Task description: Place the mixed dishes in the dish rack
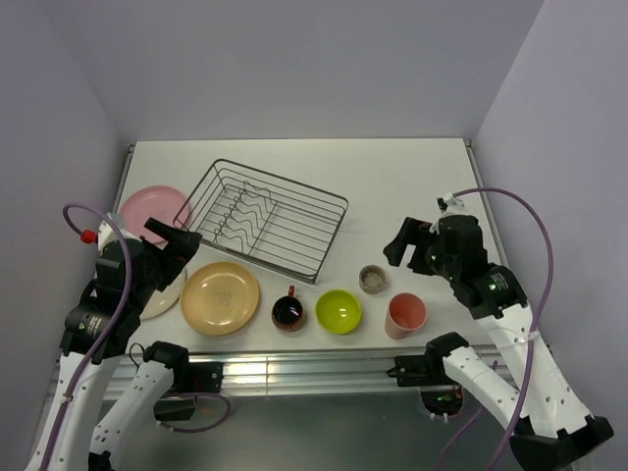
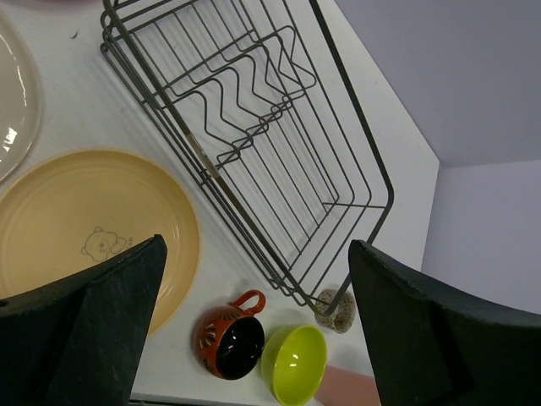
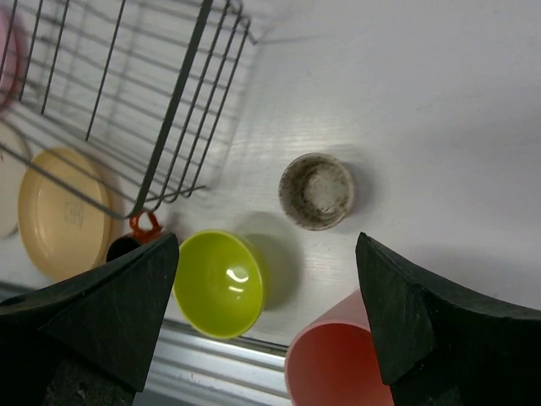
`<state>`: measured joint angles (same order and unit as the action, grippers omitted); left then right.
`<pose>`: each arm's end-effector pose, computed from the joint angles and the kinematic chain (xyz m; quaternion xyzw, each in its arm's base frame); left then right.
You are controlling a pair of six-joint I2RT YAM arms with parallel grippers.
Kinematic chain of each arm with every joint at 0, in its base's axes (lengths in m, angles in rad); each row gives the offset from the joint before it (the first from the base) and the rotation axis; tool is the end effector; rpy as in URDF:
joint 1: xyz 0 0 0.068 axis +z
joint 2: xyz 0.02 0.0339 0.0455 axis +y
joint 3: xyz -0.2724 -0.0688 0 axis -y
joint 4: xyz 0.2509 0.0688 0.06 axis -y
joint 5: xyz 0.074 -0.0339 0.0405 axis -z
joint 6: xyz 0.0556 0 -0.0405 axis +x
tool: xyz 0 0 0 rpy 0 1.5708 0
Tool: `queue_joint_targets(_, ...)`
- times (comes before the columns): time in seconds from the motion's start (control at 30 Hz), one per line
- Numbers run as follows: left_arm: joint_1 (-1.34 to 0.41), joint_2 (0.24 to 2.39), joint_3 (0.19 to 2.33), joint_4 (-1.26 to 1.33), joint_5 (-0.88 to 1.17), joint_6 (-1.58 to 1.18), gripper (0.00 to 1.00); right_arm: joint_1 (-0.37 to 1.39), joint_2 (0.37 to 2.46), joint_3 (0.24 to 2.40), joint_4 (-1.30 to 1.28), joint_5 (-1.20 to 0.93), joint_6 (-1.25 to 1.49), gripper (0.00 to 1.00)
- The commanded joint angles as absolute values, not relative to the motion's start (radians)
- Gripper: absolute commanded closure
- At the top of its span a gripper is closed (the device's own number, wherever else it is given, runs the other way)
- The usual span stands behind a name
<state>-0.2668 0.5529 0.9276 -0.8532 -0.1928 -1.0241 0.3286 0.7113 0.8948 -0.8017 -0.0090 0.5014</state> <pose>0.1126 -0.0197 0.3450 -0.3609 0.7718 -0.2453 0.4625 0.1465 0.0505 0.3210 0.0746 0.8856 0.1885 0.4180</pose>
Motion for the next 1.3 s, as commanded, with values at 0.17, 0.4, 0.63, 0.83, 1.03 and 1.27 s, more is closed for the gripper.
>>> queue_joint_targets(0.17, -0.262, 0.543, 0.887, -0.715, -0.009, -0.933, 0.11, 0.564, 0.885, 0.911, -0.706, 0.020, 0.528, 0.09)
queue_joint_targets(0.4, -0.262, 0.545, 0.880, -0.687, 0.057, -0.899, 0.14, 0.692, 1.028, 0.867, -0.624, 0.093, 0.531, 0.12)
queue_joint_targets(0.63, -0.262, 0.534, 0.871, -0.686, 0.081, -0.885, 0.14, 0.756, 1.120, 0.854, -0.618, 0.112, 0.526, 0.16)
queue_joint_targets(0.83, -0.262, 0.535, 0.867, -0.669, 0.112, -0.876, 0.14, 0.798, 1.134, 0.784, -0.588, 0.117, 0.543, 0.25)
queue_joint_targets(1.03, -0.262, 0.543, 0.854, -0.637, 0.167, -0.870, 0.15, 0.821, 1.183, 0.749, -0.569, 0.100, 0.563, 0.38)
queue_joint_targets(1.27, -0.262, 0.566, 0.861, -0.618, 0.259, -0.851, 0.19, 0.851, 1.249, 0.738, -0.538, 0.106, 0.572, 0.51)
